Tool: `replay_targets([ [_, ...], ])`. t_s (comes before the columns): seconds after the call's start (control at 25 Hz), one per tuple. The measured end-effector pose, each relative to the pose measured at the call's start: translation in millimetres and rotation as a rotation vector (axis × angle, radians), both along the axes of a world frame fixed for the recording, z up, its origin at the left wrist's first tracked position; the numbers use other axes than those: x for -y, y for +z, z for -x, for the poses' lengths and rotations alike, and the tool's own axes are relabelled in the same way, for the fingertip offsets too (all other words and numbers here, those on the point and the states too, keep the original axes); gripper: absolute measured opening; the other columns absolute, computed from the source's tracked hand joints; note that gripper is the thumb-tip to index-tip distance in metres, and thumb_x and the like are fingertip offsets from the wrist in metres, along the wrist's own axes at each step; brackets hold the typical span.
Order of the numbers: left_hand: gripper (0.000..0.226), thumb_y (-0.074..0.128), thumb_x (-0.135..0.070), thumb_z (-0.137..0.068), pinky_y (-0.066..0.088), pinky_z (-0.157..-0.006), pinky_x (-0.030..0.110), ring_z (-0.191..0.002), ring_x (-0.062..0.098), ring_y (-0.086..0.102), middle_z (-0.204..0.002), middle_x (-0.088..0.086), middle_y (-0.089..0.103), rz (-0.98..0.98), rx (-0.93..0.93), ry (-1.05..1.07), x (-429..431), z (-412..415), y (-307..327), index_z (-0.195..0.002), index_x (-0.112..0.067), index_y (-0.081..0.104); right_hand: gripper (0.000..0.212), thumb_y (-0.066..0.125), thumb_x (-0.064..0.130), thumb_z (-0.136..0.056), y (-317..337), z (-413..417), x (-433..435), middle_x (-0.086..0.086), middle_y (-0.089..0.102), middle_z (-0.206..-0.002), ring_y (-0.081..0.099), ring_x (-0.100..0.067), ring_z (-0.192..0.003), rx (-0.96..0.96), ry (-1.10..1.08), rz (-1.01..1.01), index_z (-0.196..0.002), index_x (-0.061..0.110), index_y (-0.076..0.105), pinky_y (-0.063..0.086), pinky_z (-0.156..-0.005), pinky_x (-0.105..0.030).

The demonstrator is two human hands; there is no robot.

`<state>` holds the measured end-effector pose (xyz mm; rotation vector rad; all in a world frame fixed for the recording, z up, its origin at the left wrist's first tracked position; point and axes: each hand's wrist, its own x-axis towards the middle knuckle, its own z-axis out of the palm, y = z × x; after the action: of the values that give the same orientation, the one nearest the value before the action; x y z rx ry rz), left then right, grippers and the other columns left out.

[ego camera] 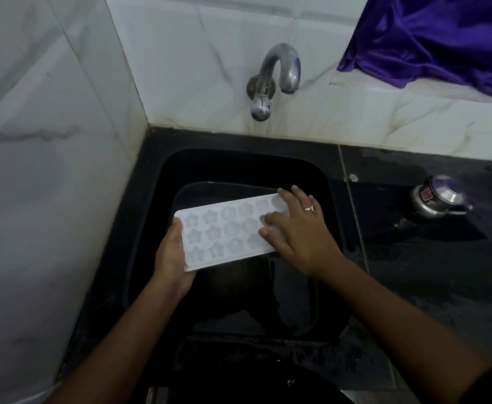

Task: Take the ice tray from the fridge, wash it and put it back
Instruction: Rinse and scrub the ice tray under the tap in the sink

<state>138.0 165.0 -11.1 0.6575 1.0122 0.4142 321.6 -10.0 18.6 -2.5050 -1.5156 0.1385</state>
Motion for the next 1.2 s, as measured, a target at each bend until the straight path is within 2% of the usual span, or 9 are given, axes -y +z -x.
replay_targets([
  [0.12, 0.057, 0.036, -0.052, -0.112, 0.058, -0.086, 0.047, -0.104, 0.029, 0.079, -0.118, 0.013, 0.079, -0.004, -0.003, 0.003, 8, -4, 4, -0.126, -0.009, 0.070, 0.070, 0.024, 0.071, -0.101, -2, 13, -5, -0.015, 0.031, -0.165, 0.015, -0.034, -0.158, -0.012, -0.002, 0.010, -0.127, 0.021, 0.066, 0.015, -0.125, -0.062],
  [0.24, 0.054, 0.038, -0.051, -0.112, 0.059, -0.084, 0.045, -0.102, 0.027, 0.079, -0.119, 0.011, 0.079, -0.027, 0.001, 0.025, 7, 0, 7, -0.124, -0.012, 0.072, 0.066, 0.022, 0.071, -0.102, -5, 3, 13, -0.011, 0.029, -0.167, 0.013, -0.034, -0.158, 0.041, 0.087, 0.027, -0.141, 0.031, 0.057, 0.013, -0.125, -0.062],
  [0.44, 0.057, 0.036, -0.053, -0.111, 0.058, -0.086, 0.046, -0.105, 0.030, 0.078, -0.120, 0.014, 0.078, -0.042, -0.007, 0.007, 25, -8, 15, -0.127, -0.009, 0.070, 0.071, 0.022, 0.072, -0.100, 5, 2, 5, -0.014, 0.032, -0.165, 0.017, -0.033, -0.157, -0.029, -0.010, 0.005, -0.124, 0.024, 0.068, 0.011, -0.126, -0.060],
  [0.6, 0.051, 0.038, -0.049, -0.112, 0.062, -0.071, 0.038, -0.094, 0.025, 0.081, -0.109, 0.009, 0.082, -0.069, -0.022, 0.045, 30, -6, 25, -0.119, -0.011, 0.072, 0.065, 0.022, 0.071, -0.102, 5, -11, 27, -0.011, 0.027, -0.168, 0.012, -0.032, -0.158, 0.015, 0.115, 0.028, -0.142, 0.033, 0.057, 0.008, -0.127, -0.059],
  [0.76, 0.053, 0.037, -0.050, -0.112, 0.062, -0.071, 0.037, -0.097, 0.027, 0.080, -0.111, 0.011, 0.081, -0.087, -0.027, 0.031, 46, -15, 28, -0.120, -0.011, 0.073, 0.067, 0.023, 0.071, -0.100, 12, -17, 20, -0.013, 0.030, -0.167, 0.015, -0.033, -0.158, -0.059, 0.025, -0.009, -0.127, 0.028, 0.066, 0.010, -0.126, -0.060],
  [0.92, 0.052, 0.035, -0.049, -0.113, 0.063, -0.058, 0.030, -0.084, 0.021, 0.081, -0.099, 0.006, 0.083, -0.088, -0.015, 0.083, 53, -14, 30, -0.116, -0.012, 0.072, 0.069, 0.021, 0.072, -0.100, 6, -22, 33, -0.011, 0.025, -0.169, 0.011, -0.030, -0.159, -0.007, 0.163, 0.042, -0.143, 0.030, 0.055, 0.012, -0.126, -0.061],
  [1.0, 0.053, 0.036, -0.051, -0.112, 0.064, -0.062, 0.032, -0.089, 0.022, 0.081, -0.105, 0.006, 0.082, -0.106, -0.024, 0.109, 57, -12, 26, -0.119, -0.013, 0.072, 0.064, 0.021, 0.071, -0.101, 7, -35, 37, -0.009, 0.024, -0.169, 0.011, -0.031, -0.159, -0.004, 0.167, 0.013, -0.141, 0.036, 0.058, 0.010, -0.126, -0.061],
  [1.12, 0.056, 0.035, -0.054, -0.111, 0.062, -0.075, 0.040, -0.095, 0.026, 0.081, -0.111, 0.010, 0.081, -0.081, -0.025, 0.111, 68, -21, 23, -0.121, -0.013, 0.072, 0.067, 0.024, 0.071, -0.101, 6, -32, 28, -0.012, 0.028, -0.167, 0.014, -0.033, -0.158, -0.041, 0.072, -0.034, -0.129, 0.028, 0.067, 0.012, -0.126, -0.062],
  [1.2, 0.057, 0.034, -0.054, -0.111, 0.061, -0.073, 0.039, -0.093, 0.026, 0.081, -0.109, 0.010, 0.082, -0.068, -0.021, 0.131, 70, -24, 24, -0.119, -0.013, 0.072, 0.073, 0.023, 0.072, -0.101, -1, -24, 30, -0.014, 0.027, -0.168, 0.013, -0.034, -0.158, -0.020, 0.120, -0.002, -0.138, 0.022, 0.061, 0.012, -0.126, -0.061],
])
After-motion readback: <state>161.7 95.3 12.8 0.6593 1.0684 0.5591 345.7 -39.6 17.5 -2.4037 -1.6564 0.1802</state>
